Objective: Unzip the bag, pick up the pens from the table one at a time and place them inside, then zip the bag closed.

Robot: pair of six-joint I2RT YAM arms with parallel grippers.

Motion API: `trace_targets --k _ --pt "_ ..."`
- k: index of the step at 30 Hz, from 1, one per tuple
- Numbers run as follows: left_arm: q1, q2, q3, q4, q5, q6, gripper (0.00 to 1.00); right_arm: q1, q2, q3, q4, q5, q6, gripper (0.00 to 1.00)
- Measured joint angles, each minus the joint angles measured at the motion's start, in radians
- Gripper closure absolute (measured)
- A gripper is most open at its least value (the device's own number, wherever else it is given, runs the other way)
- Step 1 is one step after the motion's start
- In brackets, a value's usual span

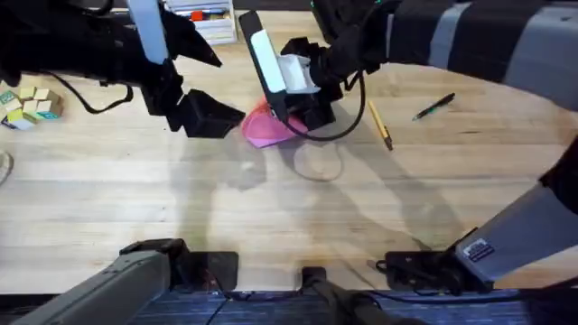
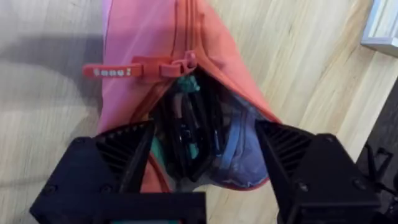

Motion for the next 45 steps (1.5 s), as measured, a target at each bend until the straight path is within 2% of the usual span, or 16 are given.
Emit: trace_targets --k 12,17,27,32,45 --pt "0.000 0.000 0.000 0.000 0.000 0.000 0.007 0.000 -0.001 0.000 0.000 0.004 0.028 0.004" --pt "0.000 0.000 0.000 0.000 0.000 0.000 0.007 0.000 -0.040 0.000 -0.017 0.007 0.149 0.004" --pt "0.000 0.000 0.000 0.005 0.000 0.000 0.007 0.000 -0.215 0.000 -0.025 0.009 0.376 0.004" --pt "0.000 0.000 0.000 0.005 0.000 0.000 0.007 0.000 -0.291 0.000 -0.058 0.097 0.527 0.004" --pt "0.000 0.000 0.000 0.005 0.000 0.000 0.007 0.000 -0.453 0.000 -0.331 0.384 0.897 0.003"
